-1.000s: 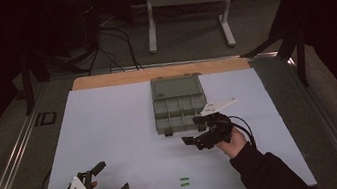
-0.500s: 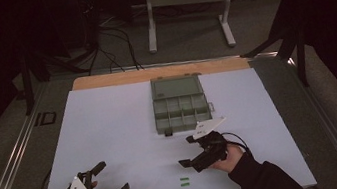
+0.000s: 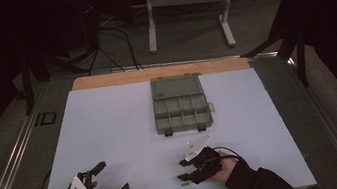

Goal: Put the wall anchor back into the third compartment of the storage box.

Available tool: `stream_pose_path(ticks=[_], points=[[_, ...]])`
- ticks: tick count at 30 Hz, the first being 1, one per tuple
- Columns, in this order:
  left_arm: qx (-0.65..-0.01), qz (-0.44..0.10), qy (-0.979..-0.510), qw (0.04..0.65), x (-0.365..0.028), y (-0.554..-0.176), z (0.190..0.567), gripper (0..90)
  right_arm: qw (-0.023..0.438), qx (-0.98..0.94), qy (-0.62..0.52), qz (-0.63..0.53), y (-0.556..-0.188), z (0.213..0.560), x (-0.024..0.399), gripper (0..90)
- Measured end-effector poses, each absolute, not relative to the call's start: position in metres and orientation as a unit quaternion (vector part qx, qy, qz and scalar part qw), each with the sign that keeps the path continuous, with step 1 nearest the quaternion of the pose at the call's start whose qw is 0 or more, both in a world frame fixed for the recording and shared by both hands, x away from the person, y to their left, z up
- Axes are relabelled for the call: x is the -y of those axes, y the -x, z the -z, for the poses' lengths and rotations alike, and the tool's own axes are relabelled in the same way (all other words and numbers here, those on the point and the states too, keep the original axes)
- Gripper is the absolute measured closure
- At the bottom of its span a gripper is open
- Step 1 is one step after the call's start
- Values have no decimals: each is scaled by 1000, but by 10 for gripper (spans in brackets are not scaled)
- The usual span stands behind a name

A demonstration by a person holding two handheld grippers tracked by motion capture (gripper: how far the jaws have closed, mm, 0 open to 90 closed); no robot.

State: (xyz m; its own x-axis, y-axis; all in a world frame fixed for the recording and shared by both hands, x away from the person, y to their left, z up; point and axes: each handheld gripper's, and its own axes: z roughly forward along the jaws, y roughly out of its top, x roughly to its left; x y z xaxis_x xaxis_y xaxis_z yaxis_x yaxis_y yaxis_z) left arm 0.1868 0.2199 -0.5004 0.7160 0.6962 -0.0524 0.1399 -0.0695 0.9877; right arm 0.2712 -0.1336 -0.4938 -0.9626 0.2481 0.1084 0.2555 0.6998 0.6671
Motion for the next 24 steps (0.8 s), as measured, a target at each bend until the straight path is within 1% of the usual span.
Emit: stream_pose_path(ticks=[3, 6, 7, 8, 13, 17, 18, 24], points=[[-301, -226, -696, 612, -220, -187, 500, 2, 1, 930, 121, 346, -268, 497, 131, 629], [-301, -227, -695, 612, -220, -187, 500, 2, 1, 935, 112, 336, -267, 499, 129, 694], [-301, -227, -695, 612, -220, -187, 500, 2, 1, 935, 112, 336, -267, 499, 129, 694], [-301, -227, -695, 612, -220, -187, 500, 2, 1, 938, 105, 330, -266, 501, 128, 718], [-301, -227, -695, 613, -220, -187, 500, 2, 1, 946, 98, 310, -264, 505, 125, 777], [-300, -227, -695, 612, -220, -187, 500, 2, -10, 949, 91, 302, -263, 506, 124, 806], [-301, -227, -695, 612, -220, -187, 500, 2, -19, 951, 87, 298, -262, 506, 123, 837], [-301, -227, -695, 612, -220, -187, 500, 2, -17, 946, 97, 308, -265, 499, 125, 844]])
